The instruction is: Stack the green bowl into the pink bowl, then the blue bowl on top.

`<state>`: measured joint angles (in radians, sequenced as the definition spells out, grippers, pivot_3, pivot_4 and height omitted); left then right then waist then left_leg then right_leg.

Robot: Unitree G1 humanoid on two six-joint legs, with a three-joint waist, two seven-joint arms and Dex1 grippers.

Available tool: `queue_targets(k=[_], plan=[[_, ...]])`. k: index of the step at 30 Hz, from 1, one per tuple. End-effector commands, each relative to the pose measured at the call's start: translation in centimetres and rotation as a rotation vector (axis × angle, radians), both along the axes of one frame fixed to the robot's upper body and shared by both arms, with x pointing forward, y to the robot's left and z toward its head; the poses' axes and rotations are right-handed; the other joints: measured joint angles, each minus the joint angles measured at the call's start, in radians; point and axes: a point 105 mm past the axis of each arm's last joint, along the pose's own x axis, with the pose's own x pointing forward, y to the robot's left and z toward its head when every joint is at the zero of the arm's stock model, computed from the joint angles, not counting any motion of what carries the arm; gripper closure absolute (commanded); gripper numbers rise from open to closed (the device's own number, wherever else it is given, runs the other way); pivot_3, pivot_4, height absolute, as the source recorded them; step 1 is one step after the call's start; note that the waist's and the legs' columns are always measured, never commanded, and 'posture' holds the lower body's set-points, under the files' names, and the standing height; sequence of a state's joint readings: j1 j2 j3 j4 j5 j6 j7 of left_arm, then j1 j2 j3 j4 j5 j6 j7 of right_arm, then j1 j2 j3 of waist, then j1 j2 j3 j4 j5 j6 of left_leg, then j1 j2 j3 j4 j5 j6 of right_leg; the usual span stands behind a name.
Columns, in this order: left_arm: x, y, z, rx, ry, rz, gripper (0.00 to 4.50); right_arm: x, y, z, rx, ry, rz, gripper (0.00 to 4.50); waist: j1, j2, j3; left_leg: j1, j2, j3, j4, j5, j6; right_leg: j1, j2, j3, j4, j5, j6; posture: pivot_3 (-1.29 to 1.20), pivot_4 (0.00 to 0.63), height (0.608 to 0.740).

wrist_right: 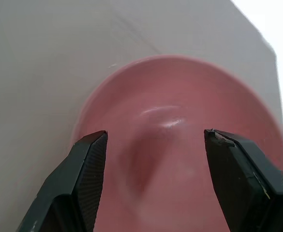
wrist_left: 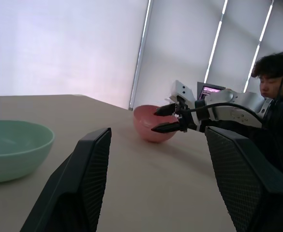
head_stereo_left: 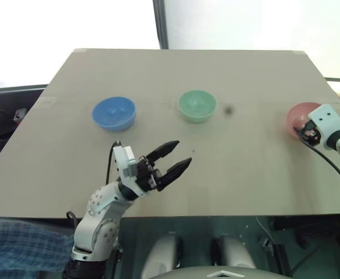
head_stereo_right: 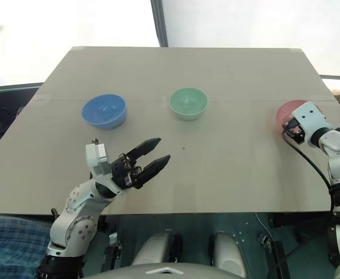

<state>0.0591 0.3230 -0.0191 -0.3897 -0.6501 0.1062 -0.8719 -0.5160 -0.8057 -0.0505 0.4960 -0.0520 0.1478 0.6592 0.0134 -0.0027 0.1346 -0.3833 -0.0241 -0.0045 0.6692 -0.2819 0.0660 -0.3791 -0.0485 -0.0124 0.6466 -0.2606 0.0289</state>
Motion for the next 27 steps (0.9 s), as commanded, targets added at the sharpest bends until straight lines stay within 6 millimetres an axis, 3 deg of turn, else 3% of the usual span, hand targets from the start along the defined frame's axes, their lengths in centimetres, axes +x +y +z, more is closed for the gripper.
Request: queue_targets(k=[1,7,13,16,21,27], plan=[[-0.1,-0.2,0.3,-0.003,-0.041,-0.003,1.21,0.5,-0.4,2.1,-0.028,-0.027,0.021,1.17,0.0,0.001,0.0,0.0,0.0,0.0,0.0,0.0,0.0,0.0,0.0,0.0,0.0,0.0,0.0,0.0,0.15,0.74],[-0.2,-0.5,0.2,-0.008,-0.045,0.006,1.21,1.5,-0.3,5.4,0.03,-0.118,0.007,1.17,-0.002,0.003,0.002,-0.001,0.0,0.0,0.0,0.0,0.0,0.0,-0.001,0.0,-0.002,0.0,0.0,0.0,0.15,0.74],[-0.4,-0.9,0.4,-0.007,-0.043,-0.001,1.21,1.3,1.1,5.7,0.145,-0.096,0.042,1.17,0.0,0.003,0.002,-0.001,0.0,0.0,-0.001,0.0,0.0,0.0,-0.001,0.0,-0.003,0.0,0.0,0.0,0.15,0.74],[-0.4,-1.1,0.6,-0.004,-0.041,-0.008,1.21,0.9,1.3,4.6,0.124,-0.052,0.049,1.17,0.0,0.003,0.002,-0.002,0.0,0.0,-0.001,-0.001,0.001,0.0,-0.002,0.0,-0.004,0.0,0.0,0.0,0.15,0.74],[-0.4,-1.3,0.9,0.002,-0.041,-0.014,1.21,0.5,-1.1,2.0,0.084,0.034,-0.069,1.17,0.0,0.004,0.002,-0.002,0.0,0.0,-0.001,-0.001,0.001,0.0,-0.003,0.0,-0.005,0.0,0.0,0.0,0.15,0.74],[-0.3,-1.5,1.1,0.008,-0.041,-0.022,1.21,-0.6,-1.7,-1.9,0.046,0.191,-0.08,1.17,-0.001,0.004,0.002,-0.002,0.0,0.0,-0.002,-0.001,0.0,0.0,-0.003,0.0,-0.005,0.0,0.0,0.0,0.15,0.74]])
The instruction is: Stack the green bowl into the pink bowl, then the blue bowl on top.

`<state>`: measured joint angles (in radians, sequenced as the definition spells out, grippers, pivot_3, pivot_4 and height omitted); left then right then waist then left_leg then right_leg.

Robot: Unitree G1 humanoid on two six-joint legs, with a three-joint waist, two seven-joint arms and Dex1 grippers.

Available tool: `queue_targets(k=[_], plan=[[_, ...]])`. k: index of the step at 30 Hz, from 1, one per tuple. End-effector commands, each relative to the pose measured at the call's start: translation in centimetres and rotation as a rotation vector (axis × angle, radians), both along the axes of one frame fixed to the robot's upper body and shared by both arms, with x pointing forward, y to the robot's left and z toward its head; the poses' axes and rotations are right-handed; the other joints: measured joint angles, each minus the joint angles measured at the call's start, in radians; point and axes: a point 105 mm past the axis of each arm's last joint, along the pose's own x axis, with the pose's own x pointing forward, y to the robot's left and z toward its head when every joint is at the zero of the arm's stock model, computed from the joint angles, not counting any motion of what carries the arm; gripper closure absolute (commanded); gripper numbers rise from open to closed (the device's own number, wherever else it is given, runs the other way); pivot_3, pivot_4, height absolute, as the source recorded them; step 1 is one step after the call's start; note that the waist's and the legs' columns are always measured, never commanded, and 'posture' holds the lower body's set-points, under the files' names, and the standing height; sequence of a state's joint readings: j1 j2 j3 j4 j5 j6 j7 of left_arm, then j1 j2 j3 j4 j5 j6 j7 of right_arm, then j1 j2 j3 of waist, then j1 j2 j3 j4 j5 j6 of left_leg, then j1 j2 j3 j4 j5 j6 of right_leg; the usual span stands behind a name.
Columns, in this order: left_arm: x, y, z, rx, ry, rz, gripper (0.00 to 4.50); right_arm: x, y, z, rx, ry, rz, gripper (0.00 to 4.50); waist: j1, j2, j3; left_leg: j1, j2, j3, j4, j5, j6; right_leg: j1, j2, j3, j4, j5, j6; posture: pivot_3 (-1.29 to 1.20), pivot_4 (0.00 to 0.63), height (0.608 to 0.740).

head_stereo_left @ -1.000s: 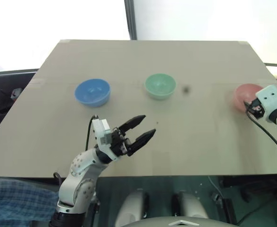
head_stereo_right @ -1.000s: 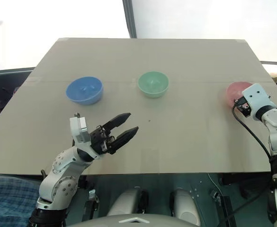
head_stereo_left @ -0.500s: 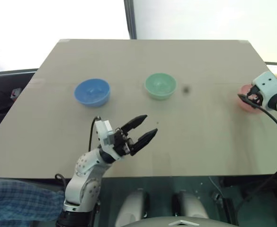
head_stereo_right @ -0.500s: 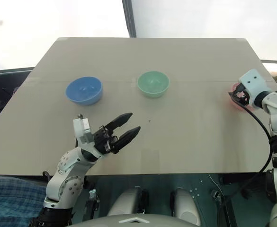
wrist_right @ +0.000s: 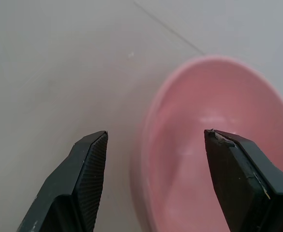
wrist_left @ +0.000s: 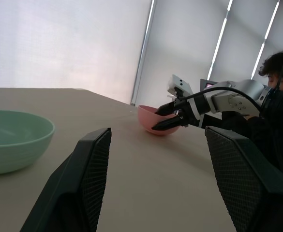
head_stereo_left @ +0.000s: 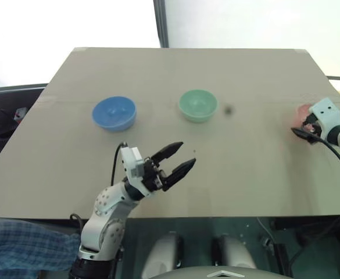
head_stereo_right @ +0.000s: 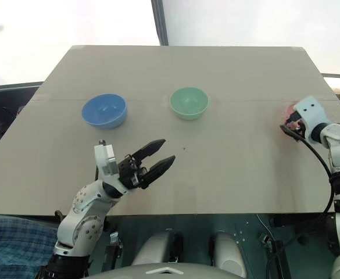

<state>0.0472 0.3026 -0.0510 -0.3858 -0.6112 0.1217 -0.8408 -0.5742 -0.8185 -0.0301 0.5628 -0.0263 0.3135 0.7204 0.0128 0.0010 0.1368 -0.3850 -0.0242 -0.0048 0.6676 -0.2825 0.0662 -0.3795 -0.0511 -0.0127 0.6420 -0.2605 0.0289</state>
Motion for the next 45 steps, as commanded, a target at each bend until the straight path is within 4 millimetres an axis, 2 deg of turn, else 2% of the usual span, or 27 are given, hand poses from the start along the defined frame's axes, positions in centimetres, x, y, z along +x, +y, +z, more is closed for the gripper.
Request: queue_targets(k=[1,2,4,5,8,11,12,18,21,24,27,30,32,35,38,40,41,45], plan=[[-0.5,-0.6,1.6,-0.006,-0.062,-0.029,1.21,-0.6,-0.6,-1.1,-0.057,0.064,0.01,1.17,0.0,0.0,0.0,0.0,0.0,0.0,0.0,0.0,0.0,0.0,0.0,0.0,0.0,0.0,0.0,0.0,0.15,0.74],[-0.5,-0.7,1.6,-0.006,-0.063,-0.03,1.21,-0.8,-0.6,-1.5,-0.073,0.078,0.014,1.17,-0.001,0.001,0.0,0.0,0.0,0.0,0.0,0.0,0.0,0.0,0.0,0.0,0.0,0.0,0.0,0.0,0.15,0.74],[-0.4,-0.8,1.8,-0.005,-0.065,-0.03,1.21,-0.8,-0.7,-1.8,-0.087,0.08,0.017,1.67,0.0,0.0,0.0,0.0,0.0,0.0,0.0,0.0,0.0,0.0,0.0,0.0,0.0,0.0,0.0,0.0,0.15,0.74],[-0.4,-0.8,1.9,-0.006,-0.066,-0.03,1.21,-0.7,-0.6,-1.8,-0.087,0.076,0.029,2.17,0.001,0.0,0.0,0.001,0.0,0.0,0.0,0.0,0.001,0.001,0.0,0.0,0.0,0.0,0.0,0.0,0.15,0.74],[-0.4,-0.8,2.0,-0.004,-0.065,-0.029,1.21,-0.7,-0.4,-1.7,-0.089,0.07,0.044,2.89,0.001,0.0,0.0,0.0,0.0,0.0,0.001,0.0,0.001,0.001,0.0,0.0,0.0,0.0,0.0,0.0,0.15,0.74],[-0.4,-0.7,1.9,0.0,-0.062,-0.029,1.21,-0.7,-0.5,-1.7,-0.088,0.066,0.046,4.16,0.001,0.0,0.0,0.0,0.0,0.0,0.001,0.0,0.001,0.001,0.0,0.0,0.0,0.0,0.0,0.0,0.15,0.74],[-0.4,-0.7,1.9,0.001,-0.06,-0.029,1.21,-0.7,-0.5,-1.8,-0.088,0.066,0.046,4.44,0.0,-0.001,-0.001,0.0,0.0,0.0,0.001,0.0,0.0,0.001,0.0,0.0,0.0,0.0,0.0,0.0,0.15,0.74],[-0.5,-0.6,1.6,0.003,-0.056,-0.026,1.21,-0.9,-0.4,-2.1,-0.088,0.074,0.071,4.44,0.0,-0.001,0.0,0.0,0.0,0.0,0.0,0.0,0.0,0.001,0.0,0.0,0.0,0.0,0.0,0.0,0.15,0.74],[-0.6,-0.7,1.6,0.002,-0.055,-0.029,1.21,-1.5,1.1,-2.3,-0.102,0.093,0.19,4.44,0.001,-0.001,0.0,0.0,0.0,0.0,0.0,-0.001,0.001,0.001,0.0,0.0,0.0,0.0,0.0,0.0,0.15,0.74],[-0.6,-0.7,1.5,0.004,-0.054,-0.031,1.21,-2.4,4.5,-1.5,-0.067,0.064,0.359,4.44,0.0,-0.001,0.0,0.0,0.0,0.0,0.0,-0.001,0.001,0.001,0.0,0.0,-0.001,0.0,0.0,0.0,0.15,0.74],[-0.7,-0.7,1.4,0.009,-0.055,-0.032,1.21,-4.2,9.1,-0.1,0.015,0.061,0.524,4.44,-0.007,-0.001,0.0,0.0,0.001,0.0,-0.001,-0.002,0.002,0.0,0.0,0.0,-0.001,0.0,0.0,0.0,0.15,0.74],[-0.7,-0.7,1.2,0.017,-0.057,-0.035,1.21,-7.5,14.4,1.2,0.049,0.078,0.759,4.44,-0.006,0.0,0.001,0.0,0.002,-0.001,-0.001,-0.002,0.003,0.0,0.001,0.0,0.0,0.0,0.0,0.0,0.15,0.74],[-0.7,-0.6,1.1,0.02,-0.057,-0.037,1.21,-9.9,17.3,1.4,0.041,0.101,0.902,4.44,0.0,0.001,0.001,0.0,0.002,-0.002,-0.001,-0.002,0.003,-0.001,0.001,-0.001,0.0,0.0,0.0,0.0,0.15,0.74],[-0.6,-0.4,0.9,0.026,-0.055,-0.029,1.21,-11.5,20.2,1.0,-0.015,0.082,0.989,4.44,0.004,0.0,0.001,-0.002,0.001,-0.002,-0.001,-0.002,0.003,-0.002,0.0,-0.001,-0.001,-0.002,-0.003,0.0,0.15,0.74],[-0.6,-0.3,0.8,0.031,-0.054,-0.025,1.21,-12.5,21.4,0.7,-0.049,0.084,1.042,4.44,0.005,-0.001,0.001,-0.004,0.0,-0.002,0.0,-0.002,0.003,-0.002,-0.001,-0.001,-0.003,-0.002,-0.003,0.0,0.15,0.74],[-0.7,-0.1,0.8,0.033,-0.052,-0.022,1.21,-13.3,22.2,0.5,-0.044,0.097,1.079,3.71,0.005,-0.001,0.001,-0.005,0.0,-0.002,0.0,-0.003,0.004,-0.003,-0.001,-0.001,-0.003,-0.002,-0.003,0.0,0.15,0.74],[-0.7,-0.1,0.7,0.035,-0.051,-0.021,1.21,-13.4,22.4,0.6,-0.041,0.095,1.084,3.52,0.004,-0.001,0.001,-0.006,0.0,-0.002,0.0,-0.003,0.004,-0.004,-0.001,-0.001,-0.004,-0.002,-0.003,0.0,0.15,0.74],[-0.7,0.0,0.7,0.038,-0.05,-0.02,1.21,-12.9,22.2,0.6,-0.067,0.083,1.068,1.97,0.004,-0.001,0.001,-0.008,0.0,-0.003,0.0,-0.001,0.0,-0.006,-0.001,-0.002,-0.004,0.0,0.0,0.0,0.15,0.74]])
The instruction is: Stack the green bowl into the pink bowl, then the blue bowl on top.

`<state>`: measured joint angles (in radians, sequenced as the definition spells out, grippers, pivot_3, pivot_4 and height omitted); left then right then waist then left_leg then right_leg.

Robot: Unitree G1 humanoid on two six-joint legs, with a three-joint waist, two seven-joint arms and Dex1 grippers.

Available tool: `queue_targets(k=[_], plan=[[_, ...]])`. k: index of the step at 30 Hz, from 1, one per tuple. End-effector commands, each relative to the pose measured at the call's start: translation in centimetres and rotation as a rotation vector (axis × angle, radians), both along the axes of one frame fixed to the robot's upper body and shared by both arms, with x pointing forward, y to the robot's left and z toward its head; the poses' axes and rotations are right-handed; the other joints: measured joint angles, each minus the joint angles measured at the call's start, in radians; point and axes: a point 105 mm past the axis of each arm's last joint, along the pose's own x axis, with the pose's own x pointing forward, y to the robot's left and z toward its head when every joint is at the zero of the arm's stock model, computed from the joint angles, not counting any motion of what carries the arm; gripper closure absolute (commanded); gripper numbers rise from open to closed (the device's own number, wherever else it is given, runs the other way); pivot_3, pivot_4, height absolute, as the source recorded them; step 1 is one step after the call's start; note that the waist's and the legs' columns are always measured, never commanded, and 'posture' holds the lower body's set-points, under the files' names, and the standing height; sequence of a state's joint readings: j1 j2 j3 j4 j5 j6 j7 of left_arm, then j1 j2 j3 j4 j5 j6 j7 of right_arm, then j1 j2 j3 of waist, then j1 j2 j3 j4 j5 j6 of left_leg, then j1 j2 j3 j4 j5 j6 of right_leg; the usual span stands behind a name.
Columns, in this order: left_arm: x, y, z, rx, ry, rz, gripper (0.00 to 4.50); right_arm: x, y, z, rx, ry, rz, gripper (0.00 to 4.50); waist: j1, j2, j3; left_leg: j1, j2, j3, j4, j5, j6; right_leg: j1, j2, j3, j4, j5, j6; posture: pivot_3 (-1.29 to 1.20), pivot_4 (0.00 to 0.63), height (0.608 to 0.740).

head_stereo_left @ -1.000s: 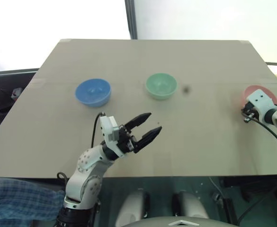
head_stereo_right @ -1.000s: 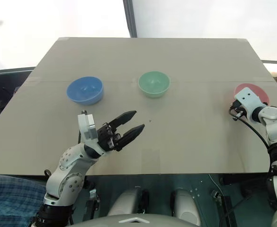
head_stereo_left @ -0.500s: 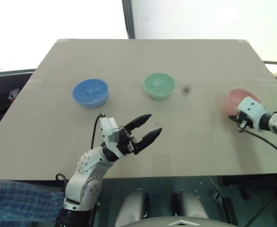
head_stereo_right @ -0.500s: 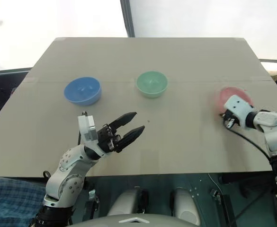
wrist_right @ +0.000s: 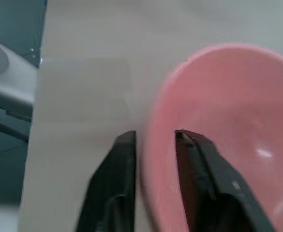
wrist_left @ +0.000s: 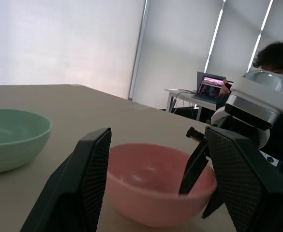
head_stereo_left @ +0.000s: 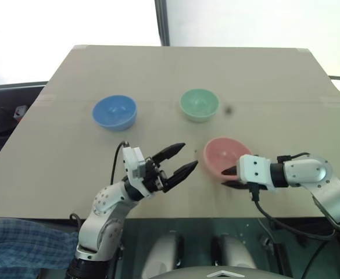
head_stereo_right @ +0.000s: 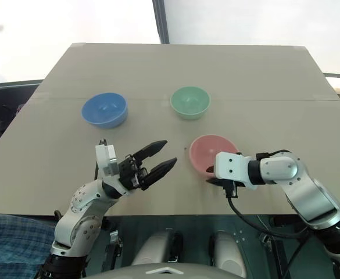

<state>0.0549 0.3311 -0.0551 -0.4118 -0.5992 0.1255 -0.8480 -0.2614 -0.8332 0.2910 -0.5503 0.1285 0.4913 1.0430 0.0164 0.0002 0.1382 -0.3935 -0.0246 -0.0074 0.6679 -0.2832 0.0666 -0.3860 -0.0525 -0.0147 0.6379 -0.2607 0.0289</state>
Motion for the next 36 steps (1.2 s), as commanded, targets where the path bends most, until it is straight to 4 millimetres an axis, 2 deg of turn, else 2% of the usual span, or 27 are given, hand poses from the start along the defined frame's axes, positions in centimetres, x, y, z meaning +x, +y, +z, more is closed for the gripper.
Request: queue_targets(k=[1,3,5,8,11,14,16,19,24,27,30,33,36], plan=[[-0.3,0.1,0.6,-0.001,-0.033,-0.005,1.21,0.6,-0.1,0.9,-0.015,-0.063,-0.001,1.61,0.0,0.0,0.0,0.0,0.0,0.0,0.0,0.0,0.0,0.0,0.0,0.0,0.0,0.0,0.0,0.0,0.15,0.74],[-0.2,0.1,0.6,0.0,-0.033,-0.003,1.21,1.0,-0.5,0.9,-0.026,-0.082,-0.014,0.66,-0.001,0.0,0.0,0.0,0.0,0.0,0.0,0.0,0.0,0.0,0.0,0.0,0.0,0.0,0.0,0.0,0.15,0.74],[-0.2,0.0,0.6,-0.001,-0.034,-0.005,1.21,1.4,-0.6,1.2,-0.023,-0.099,-0.028,0.17,-0.001,0.0,0.0,0.0,0.0,0.0,0.0,0.0,0.0,0.0,0.0,0.0,0.0,-0.001,-0.001,0.0,0.15,0.74],[-0.1,0.0,0.6,-0.002,-0.035,-0.006,1.21,1.5,-0.8,1.8,0.0,-0.094,-0.054,0.17,-0.001,0.0,0.0,0.0,0.0,0.0,0.0,0.0,0.0,0.0,0.0,0.0,0.0,-0.002,-0.003,0.0,0.15,0.74],[0.1,0.3,0.6,-0.001,-0.035,0.012,1.21,-0.1,-1.1,3.5,0.087,-0.01,-0.022,0.17,0.001,0.0,0.0,-0.001,0.0,0.0,0.0,0.0,0.0,0.0,0.0,0.0,0.0,0.0,0.0,0.0,0.15,0.74],[0.5,0.7,0.6,-0.002,-0.031,0.047,1.21,-0.7,-1.8,4.9,0.136,0.033,-0.017,0.17,0.0,0.0,0.0,-0.001,0.0,-0.001,0.0,0.0,0.0,0.0,0.0,-0.001,-0.001,0.0,0.0,0.0,0.15,0.74],[0.9,1.0,0.6,0.002,-0.033,0.074,1.21,-0.4,-2.0,6.6,0.201,0.033,-0.029,0.17,-0.001,0.0,0.0,-0.001,0.0,-0.001,0.0,-0.002,0.004,0.0,0.0,-0.001,-0.001,0.0,0.0,0.0,0.15,0.74],[1.7,1.5,1.2,-0.036,-0.042,0.12,1.21,1.9,-2.0,8.7,0.27,-0.033,-0.098,0.17,-0.007,0.0,0.0,-0.001,0.0,-0.001,0.0,-0.002,0.004,0.0,0.0,-0.001,0.0,0.0,0.001,0.0,0.15,0.74],[2.8,2.7,1.4,-0.015,-0.073,0.218,1.21,6.7,-1.6,9.3,0.221,-0.138,-0.179,0.17,-0.003,-0.001,0.0,0.0,0.001,-0.001,0.001,-0.001,0.002,0.0,0.0,-0.002,0.001,0.0,0.0,0.0,0.15,0.74],[3.2,3.6,1.5,0.003,-0.086,0.287,1.21,9.5,-0.1,9.9,0.211,-0.178,-0.181,0.17,-0.01,-0.001,0.0,-0.001,0.0,0.0,0.001,0.001,-0.001,-0.002,0.0,-0.001,0.001,0.001,0.001,0.0,0.15,0.74],[3.7,4.3,1.3,0.028,-0.095,0.349,1.21,11.4,1.4,10.2,0.195,-0.191,-0.167,0.17,-0.007,-0.001,0.0,-0.002,0.0,0.001,0.0,0.001,-0.002,-0.004,0.0,-0.001,0.003,0.001,0.001,0.0,0.15,0.74],[4.0,5.0,1.3,0.051,-0.102,0.415,1.21,14.3,3.1,10.0,0.162,-0.21,-0.2,0.17,-0.005,-0.001,0.0,-0.004,0.0,0.001,0.0,0.001,-0.002,-0.006,0.001,-0.001,0.003,0.001,0.001,0.0,0.15,0.74],[3.7,5.5,1.8,0.039,-0.119,0.45,1.21,16.5,4.4,9.6,0.126,-0.212,-0.221,0.17,-0.005,-0.001,0.0,-0.004,-0.001,0.001,0.0,0.001,-0.002,-0.007,0.0,-0.001,0.003,0.001,0.001,0.0,0.15,0.74]])
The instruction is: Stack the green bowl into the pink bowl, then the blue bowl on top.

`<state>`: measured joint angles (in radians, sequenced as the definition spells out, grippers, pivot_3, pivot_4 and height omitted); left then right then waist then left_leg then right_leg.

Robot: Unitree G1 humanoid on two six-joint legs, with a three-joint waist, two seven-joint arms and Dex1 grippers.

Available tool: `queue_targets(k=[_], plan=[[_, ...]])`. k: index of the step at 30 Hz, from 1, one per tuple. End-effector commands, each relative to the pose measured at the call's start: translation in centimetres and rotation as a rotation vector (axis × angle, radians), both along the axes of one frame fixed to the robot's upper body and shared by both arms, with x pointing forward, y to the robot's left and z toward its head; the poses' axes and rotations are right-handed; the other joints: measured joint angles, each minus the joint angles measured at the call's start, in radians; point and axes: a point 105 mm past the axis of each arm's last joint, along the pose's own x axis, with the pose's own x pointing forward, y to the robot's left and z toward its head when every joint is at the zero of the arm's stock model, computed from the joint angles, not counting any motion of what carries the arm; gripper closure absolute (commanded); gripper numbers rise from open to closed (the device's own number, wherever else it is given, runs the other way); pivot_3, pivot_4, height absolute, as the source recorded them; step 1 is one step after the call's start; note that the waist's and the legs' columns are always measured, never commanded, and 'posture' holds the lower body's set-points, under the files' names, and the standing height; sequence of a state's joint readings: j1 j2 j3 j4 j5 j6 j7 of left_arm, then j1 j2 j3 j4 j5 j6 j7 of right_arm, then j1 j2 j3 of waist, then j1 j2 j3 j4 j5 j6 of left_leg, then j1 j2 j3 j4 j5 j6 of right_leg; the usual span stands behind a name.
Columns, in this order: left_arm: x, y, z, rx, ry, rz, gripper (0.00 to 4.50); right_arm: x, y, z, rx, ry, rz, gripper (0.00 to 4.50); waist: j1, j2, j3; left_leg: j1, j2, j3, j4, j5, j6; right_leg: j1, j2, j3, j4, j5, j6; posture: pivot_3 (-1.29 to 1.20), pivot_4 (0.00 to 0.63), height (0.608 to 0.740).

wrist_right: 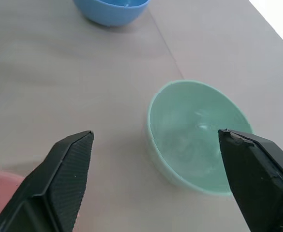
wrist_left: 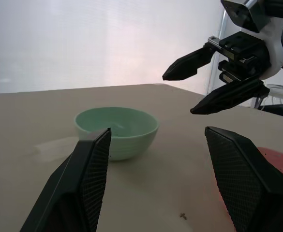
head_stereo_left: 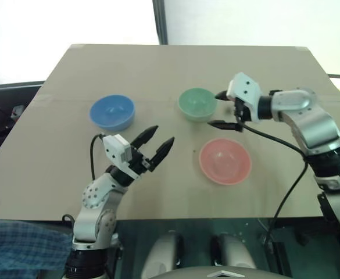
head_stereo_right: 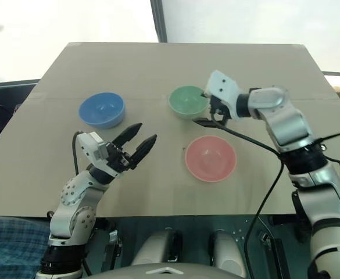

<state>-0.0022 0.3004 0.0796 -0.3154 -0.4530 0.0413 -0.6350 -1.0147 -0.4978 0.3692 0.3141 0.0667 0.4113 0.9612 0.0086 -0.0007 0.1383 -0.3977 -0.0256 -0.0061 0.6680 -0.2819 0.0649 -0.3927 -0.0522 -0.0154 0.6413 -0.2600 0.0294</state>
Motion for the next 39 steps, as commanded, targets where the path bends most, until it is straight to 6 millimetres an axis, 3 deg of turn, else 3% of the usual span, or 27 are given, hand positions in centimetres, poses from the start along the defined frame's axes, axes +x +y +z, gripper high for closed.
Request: queue_targets(k=[1,6,9,19,22,25,26,28,29,31,39], plan=[[-0.6,1.0,1.6,-0.01,-0.07,0.064,1.21,2.0,1.0,0.6,-0.038,-0.048,-0.023,0.17,0.0,0.0,0.0,0.0,0.0,0.0,0.0,0.0,0.0,0.0,0.0,0.0,0.0,0.0,0.0,0.0,0.15,0.74],[-1.2,2.8,2.8,-0.047,-0.113,0.161,1.21,2.6,3.1,-0.2,-0.064,-0.012,0.031,0.17,-0.004,0.0,0.0,0.0,-0.001,0.0,-0.001,0.0,0.0,-0.002,0.0,0.0,0.001,0.0,0.0,0.0,0.15,0.74],[-1.6,2.7,3.7,-0.063,-0.141,0.156,1.21,2.4,3.8,-0.8,-0.075,0.011,0.066,0.17,-0.005,0.0,0.0,-0.001,-0.001,0.0,-0.001,0.0,0.0,-0.002,0.0,0.0,0.001,0.0,0.0,0.0,0.15,0.74],[-1.7,2.4,4.8,-0.074,-0.185,0.154,1.21,3.1,3.3,-3.8,-0.163,0.065,0.024,0.17,-0.027,0.0,0.0,0.0,-0.002,0.0,-0.001,0.001,-0.002,-0.002,-0.001,0.0,0.003,0.0,0.0,0.0,0.15,0.74],[-1.6,2.4,4.8,-0.072,-0.187,0.161,1.21,3.4,3.3,-4.5,-0.179,0.09,-0.001,0.83,-0.027,0.0,0.0,0.0,-0.001,0.0,-0.002,0.001,-0.002,-0.002,0.0,0.0,0.003,0.0,0.0,0.0,0.15,0.74],[-1.5,2.4,4.6,-0.07,-0.186,0.164,1.21,3.5,3.5,-5.1,-0.196,0.091,-0.008,2.03,-0.026,0.0,0.0,0.0,-0.001,0.0,-0.002,0.001,-0.003,-0.003,0.0,0.001,0.003,0.0,0.0,0.0,0.15,0.74],[-1.5,2.4,4.6,-0.069,-0.186,0.164,1.21,3.5,3.6,-5.2,-0.198,0.088,-0.008,2.64,-0.026,0.0,0.0,0.0,-0.001,0.0,-0.002,0.001,-0.003,-0.003,0.0,0.001,0.003,0.0,0.0,0.0,0.15,0.74],[-1.4,2.4,4.6,-0.067,-0.186,0.164,1.21,3.5,3.8,-5.1,-0.196,0.083,-0.006,3.2,-0.026,0.0,0.0,0.0,-0.001,0.0,-0.002,0.001,-0.003,-0.003,0.0,0.001,0.003,0.0,0.0,0.0,0.15,0.74],[-1.4,2.4,4.6,-0.066,-0.186,0.163,1.21,3.5,3.9,-5.1,-0.194,0.081,-0.003,3.88,-0.026,0.0,0.0,0.0,-0.001,0.0,-0.002,0.001,-0.003,-0.003,0.0,0.001,0.003,0.0,0.0,0.0,0.15,0.74],[-1.4,2.4,4.5,-0.064,-0.185,0.159,1.21,3.5,4.0,-4.8,-0.187,0.076,0.0,4.41,-0.026,0.0,0.0,0.0,-0.001,0.0,-0.002,0.001,-0.003,-0.003,0.0,0.001,0.003,0.0,0.0,0.0,0.15,0.74],[-1.2,1.6,4.2,-0.056,-0.18,0.117,1.21,1.8,3.5,-4.6,-0.265,-0.014,0.168,4.41,-0.022,0.0,-0.001,0.0,-0.002,-0.001,-0.002,0.001,-0.003,-0.003,0.0,0.001,0.004,0.0,0.0,0.0,0.15,0.74]])
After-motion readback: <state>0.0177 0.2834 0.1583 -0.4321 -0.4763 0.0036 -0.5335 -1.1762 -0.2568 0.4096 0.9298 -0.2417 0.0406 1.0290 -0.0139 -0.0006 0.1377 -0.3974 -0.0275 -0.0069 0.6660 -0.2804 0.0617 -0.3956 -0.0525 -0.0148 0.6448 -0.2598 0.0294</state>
